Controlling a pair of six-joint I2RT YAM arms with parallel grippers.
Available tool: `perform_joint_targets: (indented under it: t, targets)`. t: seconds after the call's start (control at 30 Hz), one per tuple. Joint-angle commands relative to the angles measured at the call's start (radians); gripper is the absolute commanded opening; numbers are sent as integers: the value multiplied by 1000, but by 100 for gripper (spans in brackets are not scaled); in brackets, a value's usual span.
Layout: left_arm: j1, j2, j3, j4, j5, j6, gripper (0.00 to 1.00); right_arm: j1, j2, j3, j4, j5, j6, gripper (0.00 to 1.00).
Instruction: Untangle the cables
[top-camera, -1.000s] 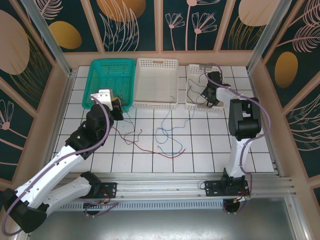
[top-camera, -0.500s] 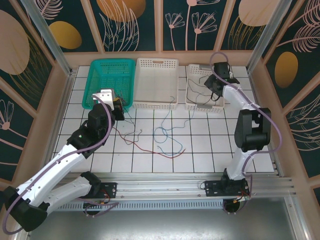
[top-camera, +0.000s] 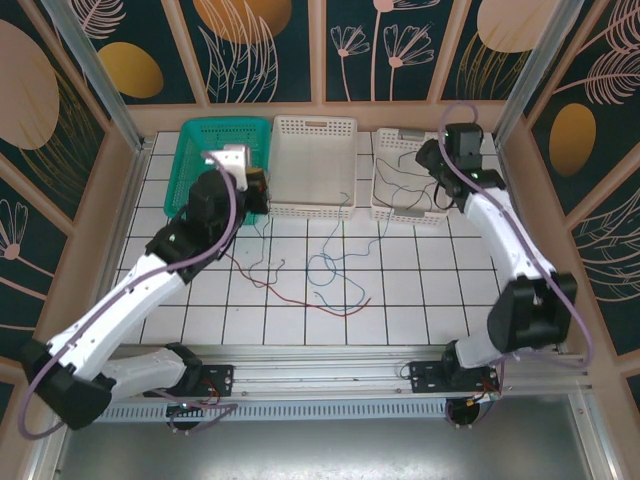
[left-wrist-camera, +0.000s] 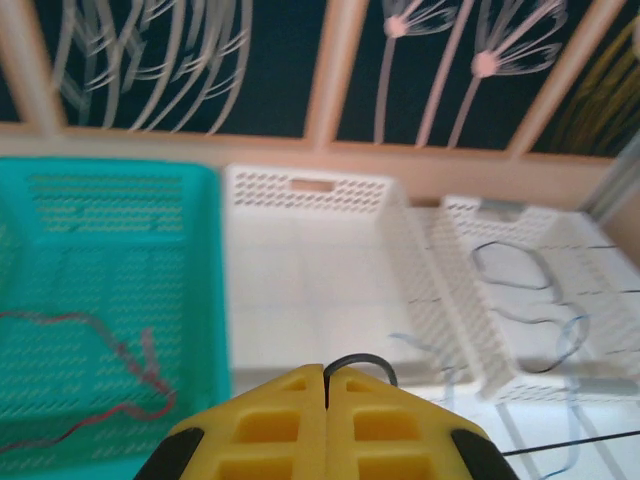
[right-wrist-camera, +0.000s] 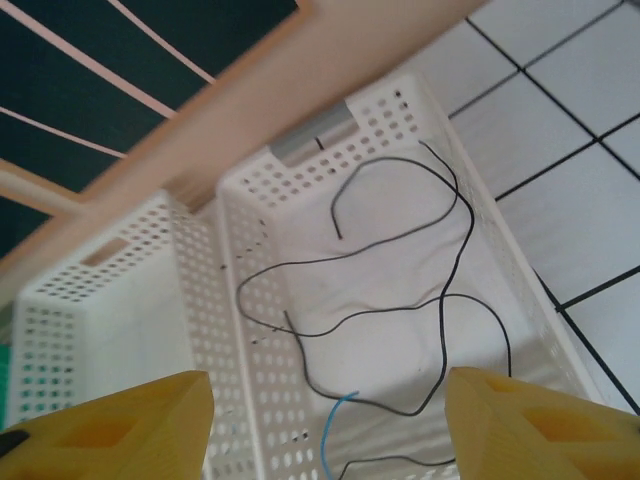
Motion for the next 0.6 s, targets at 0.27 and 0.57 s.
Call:
perform_joint_targets:
  t: [0.27,0.57]
  targets:
    - [-128,631,721,-79,242,20,0,23,-466,-199,1,57,-78,68]
    - [-142,1033,1336,-53,357,-29,0,25,-688,-204,-112,63,-147,69]
